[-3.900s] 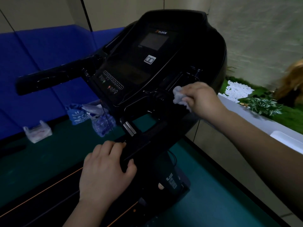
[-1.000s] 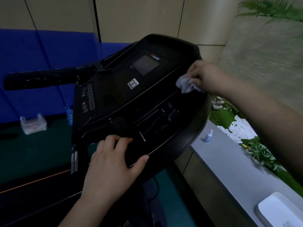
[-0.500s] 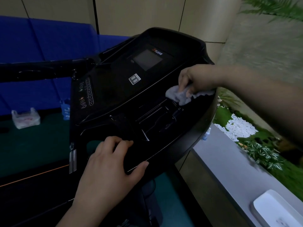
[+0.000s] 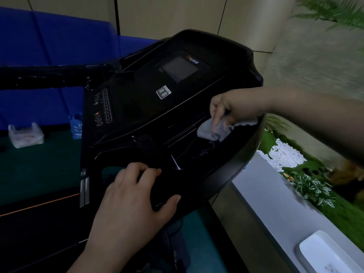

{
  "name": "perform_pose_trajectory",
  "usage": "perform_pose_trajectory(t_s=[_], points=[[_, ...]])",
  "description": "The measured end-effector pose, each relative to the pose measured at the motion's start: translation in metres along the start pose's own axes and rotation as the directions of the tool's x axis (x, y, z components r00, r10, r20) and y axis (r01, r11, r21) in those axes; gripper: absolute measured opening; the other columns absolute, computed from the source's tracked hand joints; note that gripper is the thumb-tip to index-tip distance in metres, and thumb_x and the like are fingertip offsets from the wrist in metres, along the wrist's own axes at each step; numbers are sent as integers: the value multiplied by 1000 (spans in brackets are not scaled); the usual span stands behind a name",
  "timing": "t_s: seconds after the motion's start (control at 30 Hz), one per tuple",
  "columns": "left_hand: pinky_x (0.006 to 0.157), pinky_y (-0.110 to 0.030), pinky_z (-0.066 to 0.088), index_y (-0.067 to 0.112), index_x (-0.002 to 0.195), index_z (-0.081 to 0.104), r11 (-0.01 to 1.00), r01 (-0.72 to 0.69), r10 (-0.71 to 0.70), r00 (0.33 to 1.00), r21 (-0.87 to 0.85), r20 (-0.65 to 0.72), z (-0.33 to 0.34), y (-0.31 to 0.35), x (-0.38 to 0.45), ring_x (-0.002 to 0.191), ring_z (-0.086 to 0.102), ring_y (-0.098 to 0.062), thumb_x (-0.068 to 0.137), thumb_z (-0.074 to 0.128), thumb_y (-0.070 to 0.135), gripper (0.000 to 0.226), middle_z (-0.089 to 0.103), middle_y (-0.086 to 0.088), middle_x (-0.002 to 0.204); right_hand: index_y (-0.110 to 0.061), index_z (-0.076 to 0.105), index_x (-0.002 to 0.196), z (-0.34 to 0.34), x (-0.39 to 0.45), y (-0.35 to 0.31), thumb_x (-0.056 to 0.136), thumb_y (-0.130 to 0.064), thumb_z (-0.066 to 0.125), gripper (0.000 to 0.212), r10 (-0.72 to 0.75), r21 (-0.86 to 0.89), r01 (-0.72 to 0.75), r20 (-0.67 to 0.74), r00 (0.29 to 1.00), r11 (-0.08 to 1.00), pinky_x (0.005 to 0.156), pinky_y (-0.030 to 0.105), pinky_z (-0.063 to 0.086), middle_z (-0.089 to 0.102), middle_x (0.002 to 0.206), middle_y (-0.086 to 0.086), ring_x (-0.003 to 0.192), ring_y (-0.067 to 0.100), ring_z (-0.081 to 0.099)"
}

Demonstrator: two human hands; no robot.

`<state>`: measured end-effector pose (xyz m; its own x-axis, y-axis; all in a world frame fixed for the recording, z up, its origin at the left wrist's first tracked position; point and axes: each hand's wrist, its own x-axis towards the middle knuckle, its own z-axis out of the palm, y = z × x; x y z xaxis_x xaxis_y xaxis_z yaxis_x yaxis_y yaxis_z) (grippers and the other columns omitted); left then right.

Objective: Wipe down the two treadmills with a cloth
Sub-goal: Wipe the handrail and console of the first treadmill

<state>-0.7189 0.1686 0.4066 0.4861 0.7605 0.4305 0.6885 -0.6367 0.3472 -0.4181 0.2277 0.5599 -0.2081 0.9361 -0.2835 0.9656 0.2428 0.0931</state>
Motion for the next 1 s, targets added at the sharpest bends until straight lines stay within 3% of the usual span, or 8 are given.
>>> perform_pose_trajectory(t_s=[0.13, 0.3, 0.43, 0.5, 0.63, 0.8, 0.93, 1.0], points=[[73, -36, 51, 22, 117, 62, 1000, -6, 7, 1000, 6, -4, 0, -1, 0, 96, 53, -17, 76, 44, 72, 67, 50, 6, 108, -18, 71, 114, -1, 14, -1, 81, -8, 68, 34, -15, -92, 0, -163, 987, 996, 87, 27, 44, 53, 113, 7, 99, 21, 58], [73, -36, 52, 22, 116, 62, 1000, -6, 6, 1000, 8, -5, 0, 1, 0, 95, 54, -16, 76, 44, 72, 67, 49, 7, 108, -24, 72, 107, 0, 2, -10, 79, -7, 72, 33, 8, 54, -17, 172, 985, 998, 68, 7, 42, 46, 103, -11, 79, 0, 54], [71, -35, 51, 20, 115, 63, 999, -2, 3, 1000, 34, -2, 1, 1, -1, 93, 54, -18, 76, 43, 71, 67, 51, 4, 107, -17, 71, 113, 9, 15, -8, 81, -7, 69, 34, -47, -48, 42, -105, 993, 998, 80, 21, 44, 51, 110, 5, 91, 18, 55], [71, -35, 50, 19, 116, 63, 999, -6, 6, 1000, 53, 8, 0, 1, -1, 94, 54, -19, 77, 42, 70, 67, 52, 2, 108, -20, 72, 112, 14, 21, -12, 80, -11, 70, 33, -84, -102, 72, -125, 989, 992, 87, 30, 44, 51, 111, 6, 99, 23, 54], [70, -36, 50, 19, 115, 62, 999, -4, 4, 1000, 41, 14, 0, 2, 0, 93, 53, -19, 77, 44, 69, 65, 52, 2, 108, -35, 71, 107, 21, 20, -24, 76, -28, 74, 31, -116, -8, 120, 187, 975, 993, 80, 45, 54, 38, 105, -25, 99, 21, 55], [69, -33, 48, 20, 116, 62, 1000, -1, 1, 1000, 22, 11, 0, 1, 0, 91, 52, -17, 78, 44, 70, 65, 51, 4, 106, -17, 73, 111, 24, 41, -29, 81, -15, 71, 30, -232, -153, 225, -26, 972, 962, 84, 20, 37, 50, 112, 7, 104, 22, 50], [70, -34, 49, 21, 116, 62, 1000, 1, -1, 1000, 23, 14, 0, 0, 0, 91, 53, -17, 77, 45, 70, 65, 50, 5, 106, -23, 73, 108, 22, 37, -33, 78, -18, 74, 30, -169, -66, 188, 226, 959, 980, 78, 28, 49, 48, 99, -16, 94, 16, 56], [70, -35, 50, 21, 116, 61, 1000, 5, -5, 1000, 25, 18, 0, 1, 0, 91, 53, -17, 77, 45, 70, 65, 50, 4, 106, -22, 73, 109, 21, 35, -33, 77, -17, 76, 33, -147, -41, 163, 264, 953, 986, 74, 15, 44, 41, 95, -20, 88, 7, 51]])
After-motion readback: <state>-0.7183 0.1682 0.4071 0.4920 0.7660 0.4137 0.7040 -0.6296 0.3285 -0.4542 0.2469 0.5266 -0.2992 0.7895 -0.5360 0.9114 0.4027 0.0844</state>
